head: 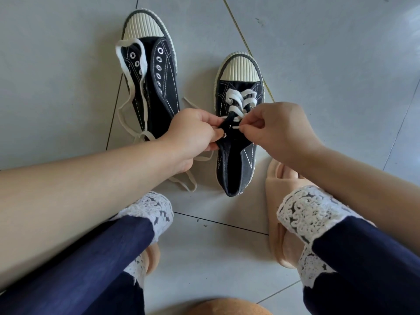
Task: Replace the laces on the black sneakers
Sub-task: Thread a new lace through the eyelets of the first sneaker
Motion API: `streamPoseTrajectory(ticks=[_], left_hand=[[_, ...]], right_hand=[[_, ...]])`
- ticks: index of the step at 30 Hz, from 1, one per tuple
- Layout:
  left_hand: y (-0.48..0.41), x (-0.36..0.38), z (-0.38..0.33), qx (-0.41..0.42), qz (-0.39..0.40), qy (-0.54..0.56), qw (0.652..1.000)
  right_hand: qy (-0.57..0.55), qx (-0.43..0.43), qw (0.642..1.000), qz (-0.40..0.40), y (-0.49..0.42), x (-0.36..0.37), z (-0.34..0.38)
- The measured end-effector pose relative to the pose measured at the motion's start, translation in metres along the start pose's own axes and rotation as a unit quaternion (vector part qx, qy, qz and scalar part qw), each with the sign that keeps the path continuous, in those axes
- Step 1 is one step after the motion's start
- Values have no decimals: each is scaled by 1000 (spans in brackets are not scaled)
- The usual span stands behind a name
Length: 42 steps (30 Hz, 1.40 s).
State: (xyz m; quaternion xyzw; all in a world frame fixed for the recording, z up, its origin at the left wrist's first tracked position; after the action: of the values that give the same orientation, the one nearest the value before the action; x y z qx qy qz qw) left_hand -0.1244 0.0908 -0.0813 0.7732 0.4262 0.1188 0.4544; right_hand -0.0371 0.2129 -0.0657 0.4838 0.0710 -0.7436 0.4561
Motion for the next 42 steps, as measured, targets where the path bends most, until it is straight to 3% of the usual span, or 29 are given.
streamPoseTrajectory(ticks=[12,25,30,35,39,42], left_hand=[[5,0,-1,17,5,1,1000],[3,-3,1,18,34,19,999],[3,-1,4,-3,44,80,996],[-5,3,-1,87,4,-65,994],[-8,-2,-1,203,-46,-212,955],[-8,-9,4,233,-112,-230,938]], right_hand=[[78,-13,997,-11,-4,8,4],[-18,9,1000,-16,-2,12,1],[-19,15,1000,-15,-4,17,5],[-62,1,998,6,0,16,9],[-86,-29,996,3,6,8,1],[-105,-25,993,-39,11,-1,-10]])
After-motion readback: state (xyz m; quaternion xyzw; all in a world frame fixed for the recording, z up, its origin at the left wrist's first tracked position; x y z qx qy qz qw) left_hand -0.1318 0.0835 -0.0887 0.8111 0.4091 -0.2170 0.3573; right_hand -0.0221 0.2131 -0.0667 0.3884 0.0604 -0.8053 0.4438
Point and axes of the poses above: each hand's wrist, its own y-axis away from the middle knuckle, its own x-axis out of the palm, z = x × y, the point moved 1 cm from there along -y, towards the middle knuckle, and after that the axes turned 13 degrees about -z, right-handed, at the moved point
